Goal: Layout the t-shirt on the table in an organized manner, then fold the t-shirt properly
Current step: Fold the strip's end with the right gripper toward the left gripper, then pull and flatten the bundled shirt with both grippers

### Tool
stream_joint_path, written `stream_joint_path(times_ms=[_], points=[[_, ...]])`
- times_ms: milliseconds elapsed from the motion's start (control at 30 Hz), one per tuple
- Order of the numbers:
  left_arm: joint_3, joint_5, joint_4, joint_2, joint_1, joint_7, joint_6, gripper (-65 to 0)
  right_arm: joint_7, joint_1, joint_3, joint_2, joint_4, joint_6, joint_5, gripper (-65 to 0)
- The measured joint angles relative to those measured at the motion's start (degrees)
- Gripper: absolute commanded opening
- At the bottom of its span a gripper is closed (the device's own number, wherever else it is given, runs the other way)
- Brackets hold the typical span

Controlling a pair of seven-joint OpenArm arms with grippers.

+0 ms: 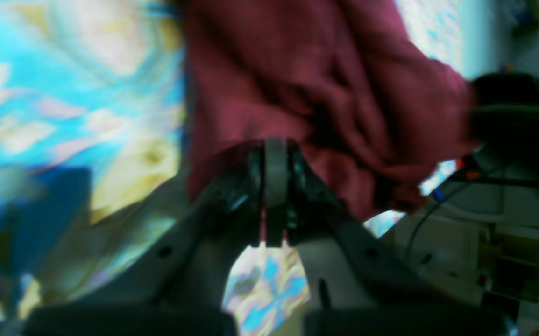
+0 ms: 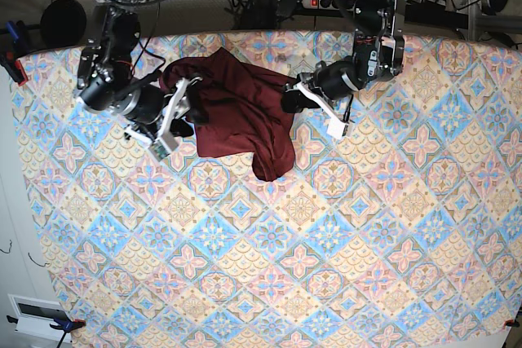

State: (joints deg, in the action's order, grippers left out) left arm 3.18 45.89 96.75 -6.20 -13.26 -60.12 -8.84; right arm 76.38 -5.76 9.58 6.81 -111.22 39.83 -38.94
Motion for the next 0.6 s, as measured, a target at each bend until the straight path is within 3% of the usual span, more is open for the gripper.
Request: stream_joint_path(times_ms=[100, 200, 367, 467, 600], points=[[0.0, 0.0, 0.0, -0.2, 0.3, 0.3, 0.0, -65.0, -1.3, 1.6, 3.5, 0.1, 0.8, 0.0, 0.3, -42.6], [0.0, 0.1, 0.0, -0.2, 0.3, 0.3, 0.0, -65.0, 0.8, 2.7, 4.1, -0.5, 2.8, 0.0, 4.6, -43.8], [0.0, 0.0, 0.0, -0.2, 0.1, 0.3, 0.0, -65.0, -0.8, 6.1, 4.0, -0.3, 7.3, 0.0, 9.1, -47.8], [0.0, 0.0, 0.0, -0.2, 0.1, 0.3, 0.0, -65.0, 0.1, 5.2, 0.4, -0.4, 10.5, 0.0, 12.2, -49.3], [0.0, 0.0, 0.0, -0.2, 0.1, 0.3, 0.0, -65.0, -0.4, 5.0, -7.9, -0.7, 11.0, 0.0, 11.4, -50.2]])
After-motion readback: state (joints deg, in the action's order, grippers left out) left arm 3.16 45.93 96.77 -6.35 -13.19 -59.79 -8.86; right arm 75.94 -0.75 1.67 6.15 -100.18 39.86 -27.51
